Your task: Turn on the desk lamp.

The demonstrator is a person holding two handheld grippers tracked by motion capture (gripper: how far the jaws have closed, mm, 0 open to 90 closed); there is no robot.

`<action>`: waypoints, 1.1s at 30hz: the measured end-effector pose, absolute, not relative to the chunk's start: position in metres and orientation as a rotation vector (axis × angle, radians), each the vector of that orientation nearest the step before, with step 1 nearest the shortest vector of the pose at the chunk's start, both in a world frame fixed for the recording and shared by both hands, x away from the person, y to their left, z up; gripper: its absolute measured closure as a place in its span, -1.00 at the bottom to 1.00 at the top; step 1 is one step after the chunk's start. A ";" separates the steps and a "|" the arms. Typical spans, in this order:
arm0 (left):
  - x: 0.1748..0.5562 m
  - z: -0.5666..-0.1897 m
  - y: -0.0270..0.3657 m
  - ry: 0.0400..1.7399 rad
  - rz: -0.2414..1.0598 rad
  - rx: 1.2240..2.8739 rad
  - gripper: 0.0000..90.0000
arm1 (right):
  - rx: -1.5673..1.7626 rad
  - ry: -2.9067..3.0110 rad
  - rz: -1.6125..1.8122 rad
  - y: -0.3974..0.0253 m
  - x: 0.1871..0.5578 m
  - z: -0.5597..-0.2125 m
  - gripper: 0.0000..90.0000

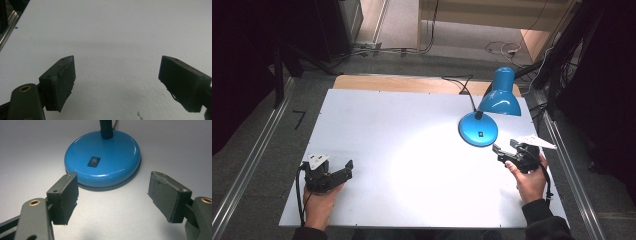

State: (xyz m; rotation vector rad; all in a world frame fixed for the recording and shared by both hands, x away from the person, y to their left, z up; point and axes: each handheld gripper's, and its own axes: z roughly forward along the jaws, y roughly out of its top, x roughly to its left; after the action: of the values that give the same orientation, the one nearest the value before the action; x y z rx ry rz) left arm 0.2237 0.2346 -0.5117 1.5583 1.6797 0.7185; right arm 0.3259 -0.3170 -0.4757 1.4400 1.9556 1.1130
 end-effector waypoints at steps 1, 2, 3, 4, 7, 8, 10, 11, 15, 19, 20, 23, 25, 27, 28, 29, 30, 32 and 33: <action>0.224 -0.512 0.235 1.679 0.719 1.557 -0.67 | 1.440 1.956 1.113 -0.318 0.325 -0.475 -0.49; 0.224 -0.512 0.235 1.680 0.719 1.557 -0.67 | 1.438 1.956 1.109 -0.319 0.323 -0.475 -0.49; 0.224 -0.512 0.235 1.679 0.719 1.558 -0.67 | 1.437 1.956 1.109 -0.320 0.322 -0.475 -0.49; 0.224 -0.512 0.235 1.680 0.719 1.558 -0.67 | 1.441 1.957 1.110 -0.321 0.321 -0.475 -0.49; 0.223 -0.512 0.235 1.680 0.718 1.557 -0.67 | 1.443 1.957 1.113 -0.324 0.317 -0.476 -0.49; 0.223 -0.512 0.235 1.680 0.718 1.557 -0.67 | 1.443 1.958 1.112 -0.325 0.316 -0.476 -0.50; 0.223 -0.512 0.235 1.680 0.718 1.556 -0.67 | 1.448 1.957 1.113 -0.326 0.314 -0.477 -0.50; 0.223 -0.512 0.235 1.680 0.719 1.557 -0.67 | 1.446 1.956 1.112 -0.328 0.313 -0.477 -0.50; 0.223 -0.512 0.234 1.680 0.720 1.557 -0.67 | 1.451 1.954 1.107 -0.332 0.309 -0.478 -0.50; 0.223 -0.512 0.234 1.680 0.720 1.558 -0.67 | 1.460 1.949 1.104 -0.336 0.306 -0.478 -0.50; 0.223 -0.511 0.234 1.680 0.720 1.558 -0.67 | 1.456 1.950 1.105 -0.337 0.305 -0.478 -0.50; 0.223 -0.512 0.234 1.680 0.720 1.560 -0.67 | 1.456 1.955 1.101 -0.339 0.302 -0.479 -0.51; 0.223 -0.512 0.234 1.680 0.721 1.562 -0.67 | 1.456 1.954 1.101 -0.341 0.300 -0.479 -0.51; 0.223 -0.512 0.234 1.680 0.722 1.561 -0.67 | 1.461 1.951 1.100 -0.342 0.298 -0.480 -0.51; 0.223 -0.512 0.234 1.680 0.722 1.561 -0.67 | 1.463 1.949 1.098 -0.343 0.298 -0.481 -0.51; 0.223 -0.511 0.234 1.681 0.721 1.561 -0.67 | 1.467 1.949 1.093 -0.344 0.297 -0.482 -0.51; 0.223 -0.511 0.234 1.681 0.721 1.559 -0.67 | 1.474 1.948 1.088 -0.345 0.297 -0.482 -0.51; 0.223 -0.511 0.234 1.681 0.722 1.558 -0.67 | 1.472 1.952 1.082 -0.348 0.295 -0.483 -0.51; 0.223 -0.511 0.234 1.682 0.722 1.557 -0.67 | 1.474 1.947 1.082 -0.349 0.295 -0.483 -0.51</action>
State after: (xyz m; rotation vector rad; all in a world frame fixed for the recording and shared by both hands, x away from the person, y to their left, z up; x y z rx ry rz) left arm 0.2231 0.2344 -0.5114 1.5570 1.6820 0.7220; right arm 0.2948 -0.3486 -0.4831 1.4738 1.9475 1.0822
